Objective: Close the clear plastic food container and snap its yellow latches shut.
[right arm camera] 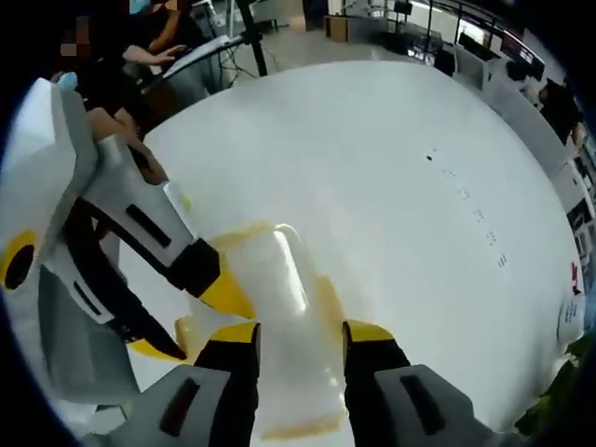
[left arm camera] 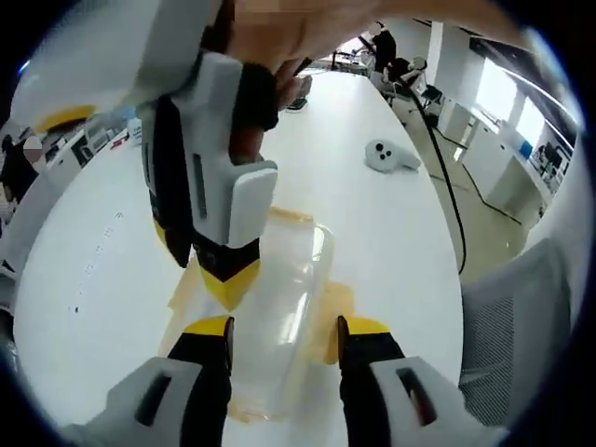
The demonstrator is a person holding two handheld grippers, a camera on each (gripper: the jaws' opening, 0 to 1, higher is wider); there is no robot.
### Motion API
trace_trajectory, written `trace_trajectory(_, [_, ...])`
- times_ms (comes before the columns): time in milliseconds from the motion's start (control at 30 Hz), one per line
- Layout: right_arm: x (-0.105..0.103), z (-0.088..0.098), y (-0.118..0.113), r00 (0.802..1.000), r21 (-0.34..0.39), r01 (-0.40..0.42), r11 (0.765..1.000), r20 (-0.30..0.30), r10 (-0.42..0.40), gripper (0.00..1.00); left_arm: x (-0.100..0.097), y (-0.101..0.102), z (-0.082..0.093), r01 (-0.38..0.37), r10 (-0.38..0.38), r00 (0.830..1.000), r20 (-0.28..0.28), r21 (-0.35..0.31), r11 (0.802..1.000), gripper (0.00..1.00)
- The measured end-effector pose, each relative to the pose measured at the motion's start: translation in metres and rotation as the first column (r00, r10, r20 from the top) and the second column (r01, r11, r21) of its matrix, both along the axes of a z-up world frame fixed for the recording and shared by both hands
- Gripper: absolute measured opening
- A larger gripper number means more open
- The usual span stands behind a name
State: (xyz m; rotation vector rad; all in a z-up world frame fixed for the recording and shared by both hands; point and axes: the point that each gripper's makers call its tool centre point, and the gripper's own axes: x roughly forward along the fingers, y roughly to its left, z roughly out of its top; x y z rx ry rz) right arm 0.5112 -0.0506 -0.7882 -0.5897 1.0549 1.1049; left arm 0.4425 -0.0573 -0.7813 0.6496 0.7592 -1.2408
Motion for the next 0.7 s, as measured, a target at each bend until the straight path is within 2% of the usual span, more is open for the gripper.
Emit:
trace_trajectory(400, [-0.0023,-0.0013,0.0027,0.999,-0.009,-0.036,0.999,-0.023,0.036,0.35,0.0000,0.0008,-0.0042,0.017,-0.020,0.995,0.095,0.036,0.999,0.43])
trace_trajectory(700, [-0.0028,-0.0020,0.0039,0.997,-0.022,-0.064,0.998,-0.040,0.063,0.35,0.0011,0.0015,-0.0051,0.014,-0.019,0.993,0.117,0.047,0.999,0.42])
